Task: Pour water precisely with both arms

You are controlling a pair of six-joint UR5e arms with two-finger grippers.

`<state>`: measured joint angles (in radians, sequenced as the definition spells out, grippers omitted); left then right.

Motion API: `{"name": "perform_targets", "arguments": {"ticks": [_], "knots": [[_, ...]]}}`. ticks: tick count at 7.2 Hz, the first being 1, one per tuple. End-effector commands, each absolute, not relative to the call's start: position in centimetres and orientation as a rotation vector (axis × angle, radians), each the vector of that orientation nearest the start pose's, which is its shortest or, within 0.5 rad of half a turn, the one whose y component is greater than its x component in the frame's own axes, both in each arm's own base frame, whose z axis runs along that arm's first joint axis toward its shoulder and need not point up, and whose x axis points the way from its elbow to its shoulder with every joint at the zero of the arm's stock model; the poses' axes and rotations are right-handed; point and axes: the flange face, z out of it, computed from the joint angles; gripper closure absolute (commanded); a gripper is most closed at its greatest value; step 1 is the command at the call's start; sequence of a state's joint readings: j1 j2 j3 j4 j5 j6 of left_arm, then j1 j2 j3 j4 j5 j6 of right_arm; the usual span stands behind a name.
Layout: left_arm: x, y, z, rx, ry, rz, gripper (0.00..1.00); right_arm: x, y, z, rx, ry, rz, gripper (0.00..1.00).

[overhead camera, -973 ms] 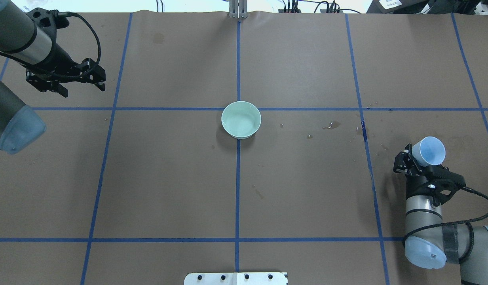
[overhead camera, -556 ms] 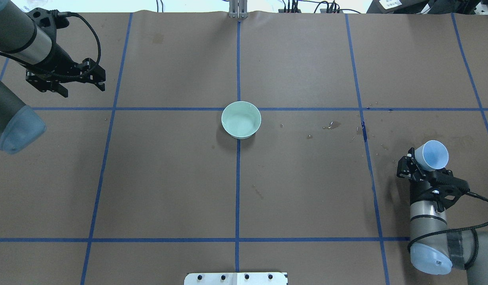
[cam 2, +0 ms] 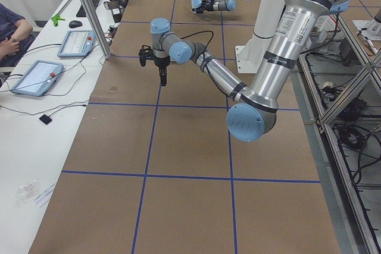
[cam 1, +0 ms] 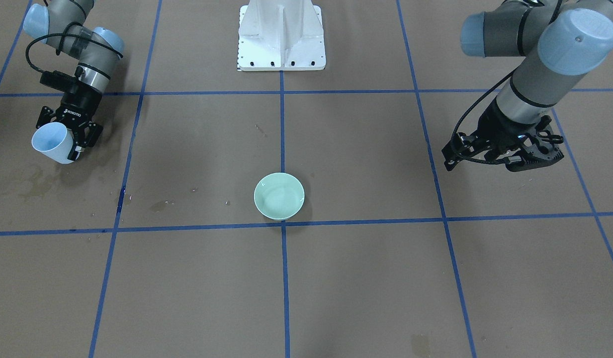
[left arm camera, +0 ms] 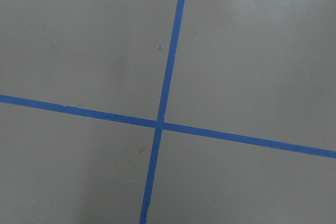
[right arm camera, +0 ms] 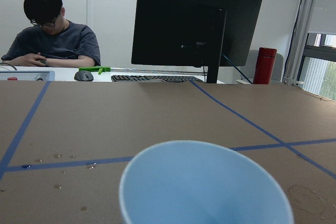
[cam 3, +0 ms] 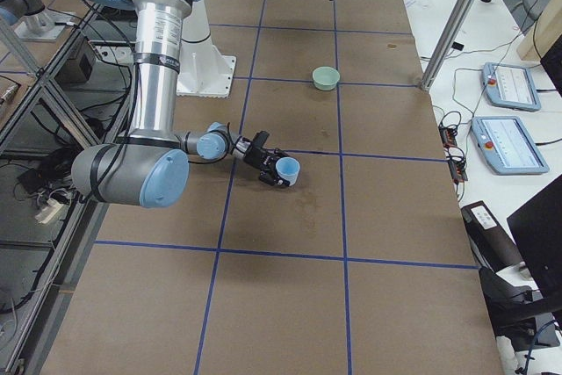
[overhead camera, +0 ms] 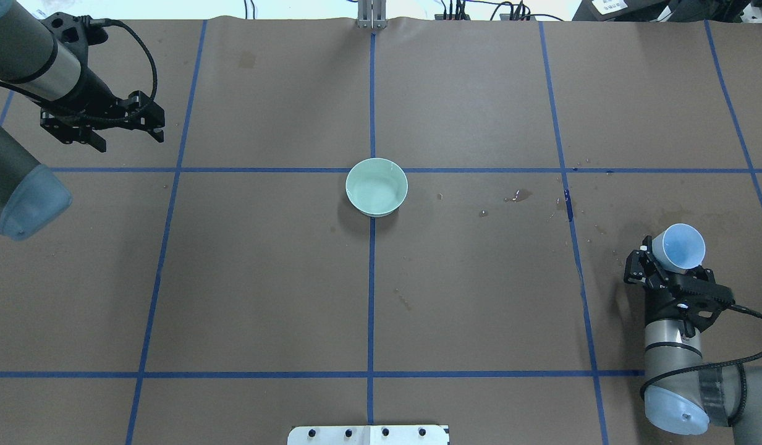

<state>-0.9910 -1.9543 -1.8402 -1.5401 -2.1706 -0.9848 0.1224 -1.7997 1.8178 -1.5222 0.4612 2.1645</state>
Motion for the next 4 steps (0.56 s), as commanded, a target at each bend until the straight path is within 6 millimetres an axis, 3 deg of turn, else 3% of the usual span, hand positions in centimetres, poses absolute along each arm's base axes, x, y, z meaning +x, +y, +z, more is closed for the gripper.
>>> {"name": "perform_targets", "arguments": {"ticks": [1, 4], "knots": [[26.43, -54.42, 32.82, 0.018, 0.835, -0.194, 0.00, -37.12, -26.44, 61.27, 1.087, -0.319, 0.660, 1.00], [26.37, -54.19, 33.49, 0.011, 0.827, -0.195, 0.00, -37.52, -25.74, 61.35, 1.081, -0.341, 0.665, 1.00]]}}
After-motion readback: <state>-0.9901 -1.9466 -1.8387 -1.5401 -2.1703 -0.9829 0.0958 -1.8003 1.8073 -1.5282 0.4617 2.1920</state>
